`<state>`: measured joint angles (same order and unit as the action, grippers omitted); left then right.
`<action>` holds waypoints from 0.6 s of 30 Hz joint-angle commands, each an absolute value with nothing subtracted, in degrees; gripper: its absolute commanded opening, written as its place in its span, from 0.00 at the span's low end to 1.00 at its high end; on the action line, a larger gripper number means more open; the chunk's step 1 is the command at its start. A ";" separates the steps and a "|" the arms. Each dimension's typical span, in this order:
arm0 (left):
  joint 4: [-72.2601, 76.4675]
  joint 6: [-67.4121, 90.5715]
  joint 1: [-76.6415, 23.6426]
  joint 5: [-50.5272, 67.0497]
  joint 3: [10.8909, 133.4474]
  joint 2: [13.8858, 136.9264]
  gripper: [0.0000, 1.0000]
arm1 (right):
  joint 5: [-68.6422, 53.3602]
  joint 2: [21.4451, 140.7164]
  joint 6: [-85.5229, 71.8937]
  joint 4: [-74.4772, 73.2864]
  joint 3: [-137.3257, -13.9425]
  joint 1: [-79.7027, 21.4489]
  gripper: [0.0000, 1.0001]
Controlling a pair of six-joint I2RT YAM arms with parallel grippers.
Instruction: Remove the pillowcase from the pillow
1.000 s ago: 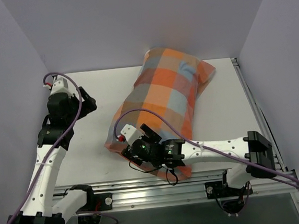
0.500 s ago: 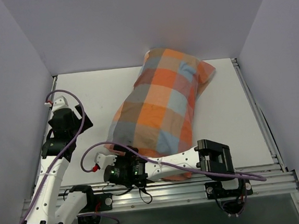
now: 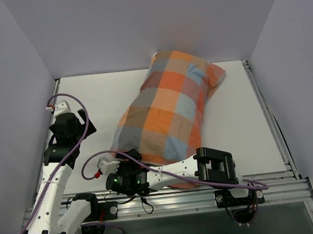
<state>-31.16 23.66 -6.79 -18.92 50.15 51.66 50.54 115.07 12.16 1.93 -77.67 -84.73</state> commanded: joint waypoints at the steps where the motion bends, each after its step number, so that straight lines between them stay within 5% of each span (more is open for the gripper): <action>1: -30.50 23.12 -6.59 -19.60 51.42 51.33 0.94 | 55.90 116.10 14.59 5.89 -77.08 -84.38 0.58; 5: -30.41 23.12 -6.59 -19.16 51.33 51.33 0.94 | 56.34 116.28 15.03 6.42 -76.82 -84.11 0.52; 18: -30.23 23.03 -6.59 -18.19 51.24 51.68 0.94 | 51.24 117.42 14.59 6.15 -76.20 -84.11 0.58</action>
